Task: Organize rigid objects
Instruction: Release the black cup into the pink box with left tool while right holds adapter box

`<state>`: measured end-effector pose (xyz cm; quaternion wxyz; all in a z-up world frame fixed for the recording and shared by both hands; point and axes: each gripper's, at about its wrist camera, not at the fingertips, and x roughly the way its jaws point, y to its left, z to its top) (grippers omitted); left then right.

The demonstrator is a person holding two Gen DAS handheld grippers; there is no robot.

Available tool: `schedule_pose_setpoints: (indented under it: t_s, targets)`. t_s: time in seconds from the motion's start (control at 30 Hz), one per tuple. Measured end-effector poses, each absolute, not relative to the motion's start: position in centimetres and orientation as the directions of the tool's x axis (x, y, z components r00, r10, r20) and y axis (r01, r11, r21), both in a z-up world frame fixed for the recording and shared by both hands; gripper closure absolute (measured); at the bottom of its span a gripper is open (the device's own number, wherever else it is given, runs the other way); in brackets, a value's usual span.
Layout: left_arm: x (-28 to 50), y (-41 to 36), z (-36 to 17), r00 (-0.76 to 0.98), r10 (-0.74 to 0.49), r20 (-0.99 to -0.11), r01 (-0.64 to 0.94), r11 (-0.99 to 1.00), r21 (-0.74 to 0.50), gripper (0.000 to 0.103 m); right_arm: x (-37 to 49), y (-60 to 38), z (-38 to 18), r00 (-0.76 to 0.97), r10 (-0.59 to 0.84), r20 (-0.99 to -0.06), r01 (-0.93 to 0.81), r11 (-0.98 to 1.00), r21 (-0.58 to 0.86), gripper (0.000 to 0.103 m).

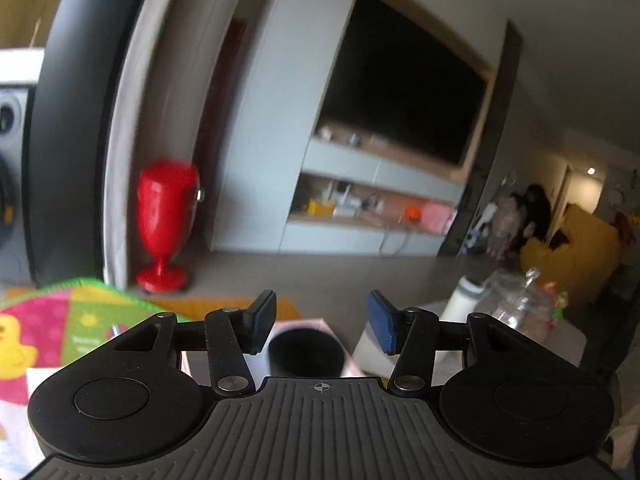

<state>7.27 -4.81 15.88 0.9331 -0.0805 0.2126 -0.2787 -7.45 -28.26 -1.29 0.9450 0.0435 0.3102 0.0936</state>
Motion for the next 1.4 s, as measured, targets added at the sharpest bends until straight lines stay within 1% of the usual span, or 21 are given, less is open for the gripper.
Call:
schedule_pose_setpoints:
  t_s: [0.07, 0.17, 0.23, 0.33, 0.4, 0.43, 0.47, 0.5, 0.53, 0.57, 0.6, 0.67, 0.73, 0.77, 0.87, 1.0, 1.1, 1.17, 1.23, 1.3, 1.4]
  targets:
    - [8.6, -5.0, 14.0, 0.737, -0.557, -0.383, 0.478, 0.830, -0.287, 0.048, -6.7, -28.1, -2.2, 0.776, 0.205, -0.596, -0.148, 0.978, 0.145, 0.033]
    - [8.0, -2.9, 12.1, 0.746, -0.554, -0.369, 0.457, 0.829, -0.321, 0.048, -5.8, -27.9, -3.0, 0.758, 0.191, -0.624, -0.134, 0.981, 0.137, 0.033]
    - [7.2, -0.6, 11.0, 0.773, -0.512, -0.373, 0.412, 0.854, -0.319, 0.048, -5.3, -27.6, -3.3, 0.756, 0.173, -0.631, -0.132, 0.985, 0.112, 0.033]
    - [5.1, 3.0, 9.4, 0.811, -0.423, -0.404, 0.329, 0.901, -0.283, 0.048, -4.7, -27.5, -1.8, 0.793, 0.144, -0.591, -0.127, 0.989, 0.070, 0.034]
    - [4.1, 5.0, 8.7, 0.807, -0.386, -0.447, 0.294, 0.919, -0.263, 0.048, -3.3, -27.9, 0.8, 0.823, 0.160, -0.545, -0.127, 0.987, 0.097, 0.036]
    - [3.9, 6.0, 8.5, 0.802, -0.374, -0.465, 0.281, 0.924, -0.259, 0.048, -2.2, -28.0, 2.3, 0.836, 0.166, -0.523, -0.125, 0.986, 0.113, 0.038]
    - [3.7, 6.7, 8.2, 0.798, -0.364, -0.480, 0.269, 0.928, -0.258, 0.048, -0.7, -27.9, 4.2, 0.848, 0.175, -0.500, -0.127, 0.983, 0.129, 0.071]
    - [3.5, 7.5, 7.8, 0.795, -0.355, -0.492, 0.255, 0.931, -0.260, 0.048, 0.8, -27.9, 5.9, 0.848, 0.191, -0.494, -0.135, 0.980, 0.146, 0.081]
    - [3.2, 8.4, 7.3, 0.793, -0.344, -0.503, 0.235, 0.934, -0.268, 0.048, 2.8, -27.6, 7.6, 0.849, 0.208, -0.486, -0.140, 0.975, 0.173, 0.081]
    - [3.1, 9.2, 6.9, 0.792, -0.331, -0.513, 0.215, 0.937, -0.274, 0.048, 4.6, -27.1, 9.0, 0.850, 0.217, -0.479, -0.144, 0.972, 0.185, 0.077]
    - [2.9, 10.4, 6.7, 0.792, -0.320, -0.520, 0.197, 0.940, -0.279, 0.048, 6.1, -26.4, 10.0, 0.847, 0.219, -0.484, -0.153, 0.973, 0.172, 0.059]
    - [2.0, 11.9, 5.9, 0.789, -0.300, -0.536, 0.163, 0.944, -0.287, 0.048, 8.3, -25.1, 11.1, 0.849, 0.192, -0.493, -0.151, 0.981, 0.121, 0.043]
    - [1.2, 12.8, 5.4, 0.780, -0.302, -0.548, 0.152, 0.941, -0.302, 0.048, 8.5, -24.4, 10.5, 0.843, 0.181, -0.506, -0.168, 0.983, 0.073, 0.043]
    - [0.7, 13.1, 5.1, 0.774, -0.311, -0.552, 0.152, 0.937, -0.315, 0.048, 7.9, -24.4, 9.7, 0.831, 0.204, -0.518, -0.194, 0.978, 0.073, 0.042]
    - [-0.6, 13.1, 4.9, 0.754, -0.336, -0.564, 0.163, 0.928, -0.335, 0.048, 4.5, -24.9, 5.2, 0.768, 0.258, -0.586, -0.272, 0.960, 0.066, 0.033]
    - [-0.9, 11.0, 4.6, 0.723, -0.403, -0.561, 0.231, 0.906, -0.354, 0.048, 0.0, -25.6, -1.6, 0.754, 0.158, -0.638, -0.284, 0.954, -0.099, 0.033]
    - [-1.0, 9.2, 4.6, 0.700, -0.438, -0.564, 0.275, 0.894, -0.353, 0.048, -1.5, -27.0, -5.2, 0.730, 0.121, -0.673, -0.292, 0.945, -0.148, 0.033]
    - [-1.2, 8.2, 4.6, 0.687, -0.450, -0.570, 0.294, 0.890, -0.348, 0.048, -2.1, -27.5, -6.3, 0.742, 0.125, -0.659, -0.321, 0.929, -0.186, 0.031]
    - [-1.4, 7.4, 4.4, 0.673, -0.454, -0.584, 0.302, 0.889, -0.343, 0.048, -2.4, -27.8, -7.2, 0.753, 0.129, -0.645, -0.341, 0.915, -0.215, 0.026]
    - [-1.5, 6.9, 4.0, 0.662, -0.447, -0.601, 0.301, 0.893, -0.334, 0.048, -2.2, -27.6, -7.8, 0.770, 0.134, -0.624, -0.348, 0.907, -0.235, 0.018]
    - [-1.7, 6.6, 3.4, 0.651, -0.428, -0.627, 0.289, 0.903, -0.317, 0.048, -1.8, -28.0, -8.2, 0.785, 0.152, -0.601, -0.344, 0.913, -0.218, 0.014]
